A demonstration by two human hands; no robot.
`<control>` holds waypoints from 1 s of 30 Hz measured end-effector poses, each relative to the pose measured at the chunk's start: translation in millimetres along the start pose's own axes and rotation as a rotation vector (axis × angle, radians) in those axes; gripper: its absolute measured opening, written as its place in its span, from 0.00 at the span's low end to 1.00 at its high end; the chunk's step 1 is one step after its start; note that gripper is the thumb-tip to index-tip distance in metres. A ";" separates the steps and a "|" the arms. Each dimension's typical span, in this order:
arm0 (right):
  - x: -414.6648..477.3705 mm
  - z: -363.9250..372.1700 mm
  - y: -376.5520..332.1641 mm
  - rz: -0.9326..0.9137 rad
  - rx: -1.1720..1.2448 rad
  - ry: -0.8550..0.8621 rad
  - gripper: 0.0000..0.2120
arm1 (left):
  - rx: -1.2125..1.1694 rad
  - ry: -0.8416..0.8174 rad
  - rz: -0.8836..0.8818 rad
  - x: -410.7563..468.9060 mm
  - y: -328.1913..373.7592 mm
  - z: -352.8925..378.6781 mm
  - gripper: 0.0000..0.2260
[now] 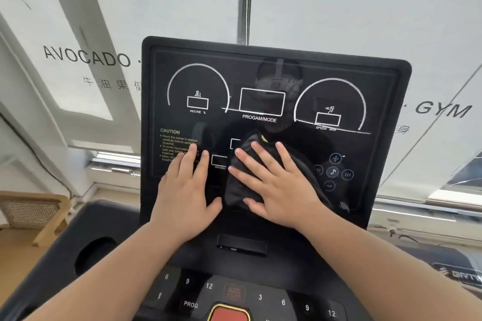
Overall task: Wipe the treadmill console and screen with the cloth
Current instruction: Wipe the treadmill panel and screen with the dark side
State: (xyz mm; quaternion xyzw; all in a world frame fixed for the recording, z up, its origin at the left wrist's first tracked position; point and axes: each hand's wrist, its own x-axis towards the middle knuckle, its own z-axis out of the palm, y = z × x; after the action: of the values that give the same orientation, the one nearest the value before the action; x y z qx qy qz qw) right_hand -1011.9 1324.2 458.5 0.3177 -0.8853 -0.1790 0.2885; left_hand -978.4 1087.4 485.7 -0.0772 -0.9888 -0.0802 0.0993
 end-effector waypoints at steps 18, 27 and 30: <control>57.1 -35.9 44.0 0.431 0.009 0.055 0.41 | -0.097 -0.011 -0.049 3.9 6.5 -9.4 0.41; -23.3 -12.3 40.4 0.173 -0.005 0.065 0.37 | -0.162 0.075 0.005 9.6 -5.3 -7.9 0.36; -38.5 -26.1 86.8 0.406 -0.016 0.093 0.40 | -0.163 0.067 0.030 7.5 -10.1 -11.7 0.38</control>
State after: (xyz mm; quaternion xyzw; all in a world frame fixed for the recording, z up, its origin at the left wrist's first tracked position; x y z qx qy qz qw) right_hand -1011.1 1410.1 506.7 0.1385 -0.9155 -0.1094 0.3616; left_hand -985.2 1076.5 497.2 -0.0968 -0.9739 -0.1615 0.1268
